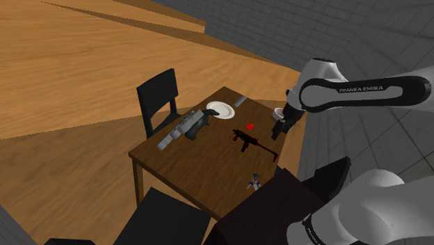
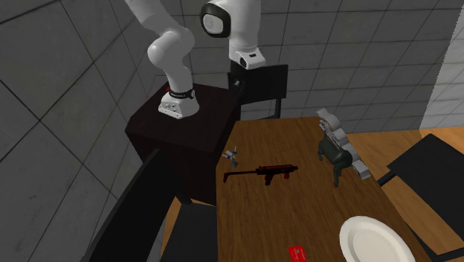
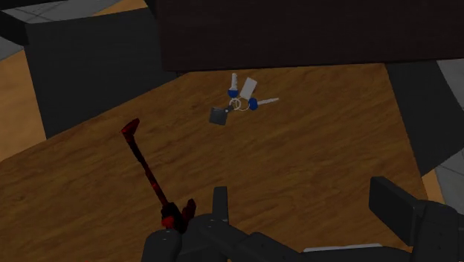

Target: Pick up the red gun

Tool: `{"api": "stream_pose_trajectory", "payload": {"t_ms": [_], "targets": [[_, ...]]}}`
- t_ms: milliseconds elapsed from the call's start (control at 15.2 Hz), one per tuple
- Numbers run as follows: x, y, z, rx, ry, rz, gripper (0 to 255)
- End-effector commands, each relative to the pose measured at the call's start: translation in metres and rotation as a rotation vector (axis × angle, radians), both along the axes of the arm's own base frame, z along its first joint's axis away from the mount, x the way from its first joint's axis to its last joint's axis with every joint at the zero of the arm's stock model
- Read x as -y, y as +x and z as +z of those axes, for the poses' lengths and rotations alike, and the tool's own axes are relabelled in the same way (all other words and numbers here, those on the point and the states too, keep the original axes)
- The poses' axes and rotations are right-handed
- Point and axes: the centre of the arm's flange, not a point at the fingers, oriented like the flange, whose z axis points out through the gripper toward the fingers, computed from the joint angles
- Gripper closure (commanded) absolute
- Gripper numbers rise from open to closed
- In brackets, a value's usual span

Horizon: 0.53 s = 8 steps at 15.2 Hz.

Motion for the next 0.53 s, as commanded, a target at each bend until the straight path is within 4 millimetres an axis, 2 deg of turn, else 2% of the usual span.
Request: {"api": "stream_pose_trajectory", "payload": {"t_ms": [0, 462], "targets": [[0.016, 0.006, -0.019, 0.019, -0.001, 0.020, 0], [0.064, 0.035, -0.089, 0.072, 0.003, 0.088, 0]]}}
